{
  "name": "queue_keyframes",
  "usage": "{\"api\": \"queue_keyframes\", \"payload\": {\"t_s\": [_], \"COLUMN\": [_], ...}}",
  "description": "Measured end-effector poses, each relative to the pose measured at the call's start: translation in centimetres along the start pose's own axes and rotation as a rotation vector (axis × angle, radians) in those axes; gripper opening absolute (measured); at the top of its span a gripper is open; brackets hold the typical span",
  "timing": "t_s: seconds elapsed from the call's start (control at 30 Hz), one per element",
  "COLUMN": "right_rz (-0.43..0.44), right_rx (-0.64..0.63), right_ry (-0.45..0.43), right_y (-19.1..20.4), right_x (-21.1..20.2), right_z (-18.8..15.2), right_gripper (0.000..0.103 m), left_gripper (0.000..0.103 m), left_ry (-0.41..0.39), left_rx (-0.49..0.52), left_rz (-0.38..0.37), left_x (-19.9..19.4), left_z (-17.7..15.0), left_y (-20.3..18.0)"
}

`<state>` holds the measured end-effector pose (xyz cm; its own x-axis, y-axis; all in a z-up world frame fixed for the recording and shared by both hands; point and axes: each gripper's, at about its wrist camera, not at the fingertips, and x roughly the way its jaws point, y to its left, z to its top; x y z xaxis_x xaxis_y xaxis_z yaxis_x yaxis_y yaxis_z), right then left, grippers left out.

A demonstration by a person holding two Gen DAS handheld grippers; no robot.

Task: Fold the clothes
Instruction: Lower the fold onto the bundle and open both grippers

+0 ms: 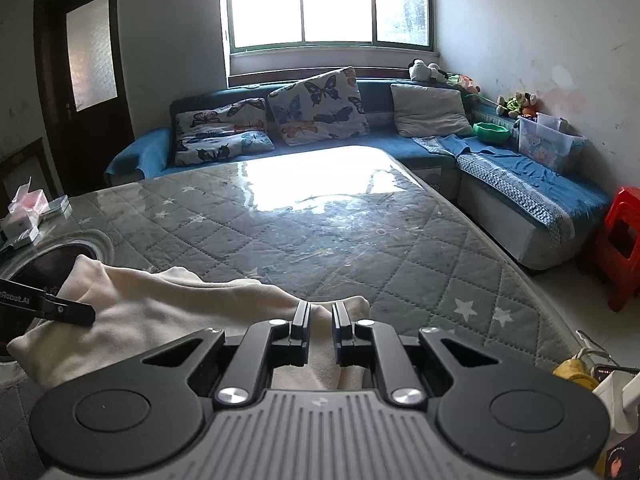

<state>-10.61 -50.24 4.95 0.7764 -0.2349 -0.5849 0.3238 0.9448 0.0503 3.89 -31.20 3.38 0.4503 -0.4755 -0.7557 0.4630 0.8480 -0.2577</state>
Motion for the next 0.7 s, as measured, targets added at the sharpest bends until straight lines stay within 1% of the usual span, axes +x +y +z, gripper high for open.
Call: {"api": "queue_keyframes", "payload": {"t_s": [0.13, 0.17, 0.2, 0.23, 0.27, 0.3, 0.37, 0.4, 0.43, 0.53, 0.57, 0.6, 0.67, 0.7], "right_rz": [0.016, 0.021, 0.027, 0.032, 0.038, 0.044, 0.056, 0.063, 0.071, 0.093, 0.097, 0.102, 0.111, 0.115], "right_rx": [-0.012, -0.016, -0.021, -0.023, -0.028, -0.033, -0.045, -0.048, -0.054, -0.070, -0.072, -0.074, -0.078, -0.082], "right_ry": [0.001, 0.002, 0.003, 0.004, 0.005, 0.006, 0.013, 0.018, 0.022, 0.034, 0.038, 0.045, 0.055, 0.059], "right_y": [0.6, 0.8, 1.1, 1.3, 1.6, 1.9, 2.6, 2.8, 3.1, 4.0, 4.2, 4.5, 4.9, 5.2], "right_x": [0.0, 0.1, 0.1, 0.2, 0.2, 0.3, 0.5, 0.6, 0.6, 0.9, 1.0, 1.2, 1.4, 1.4], "right_z": [-0.2, -0.2, -0.2, -0.3, -0.3, -0.4, -0.6, -0.7, -0.8, -1.2, -1.3, -1.6, -1.9, -2.1], "right_gripper": [0.012, 0.013, 0.020, 0.034, 0.041, 0.045, 0.045, 0.049, 0.055, 0.064, 0.066, 0.071, 0.073, 0.076], "left_gripper": [0.029, 0.036, 0.038, 0.038, 0.039, 0.042, 0.046, 0.048, 0.050, 0.053, 0.056, 0.058, 0.059, 0.061], "left_ry": [0.000, 0.000, 0.000, 0.001, 0.002, 0.003, 0.001, -0.001, -0.002, -0.010, -0.014, -0.018, -0.023, -0.024], "left_rx": [0.009, 0.007, 0.005, 0.004, 0.005, 0.006, 0.009, 0.013, 0.020, 0.044, 0.053, 0.060, 0.077, 0.086], "left_rz": [0.011, 0.015, 0.019, 0.022, 0.026, 0.029, 0.038, 0.043, 0.047, 0.052, 0.053, 0.054, 0.053, 0.051], "left_x": [-0.1, -0.2, -0.2, -0.2, -0.2, -0.2, -0.3, -0.3, -0.4, -0.6, -0.7, -0.8, -1.0, -1.0], "left_z": [-0.2, -0.3, -0.3, -0.4, -0.5, -0.6, -0.8, -0.9, -1.0, -1.4, -1.6, -1.7, -2.1, -2.3], "left_y": [-0.1, 0.0, 0.1, 0.2, 0.3, 0.5, 0.6, 0.7, 0.7, 0.6, 0.5, 0.4, 0.3, 0.2]}}
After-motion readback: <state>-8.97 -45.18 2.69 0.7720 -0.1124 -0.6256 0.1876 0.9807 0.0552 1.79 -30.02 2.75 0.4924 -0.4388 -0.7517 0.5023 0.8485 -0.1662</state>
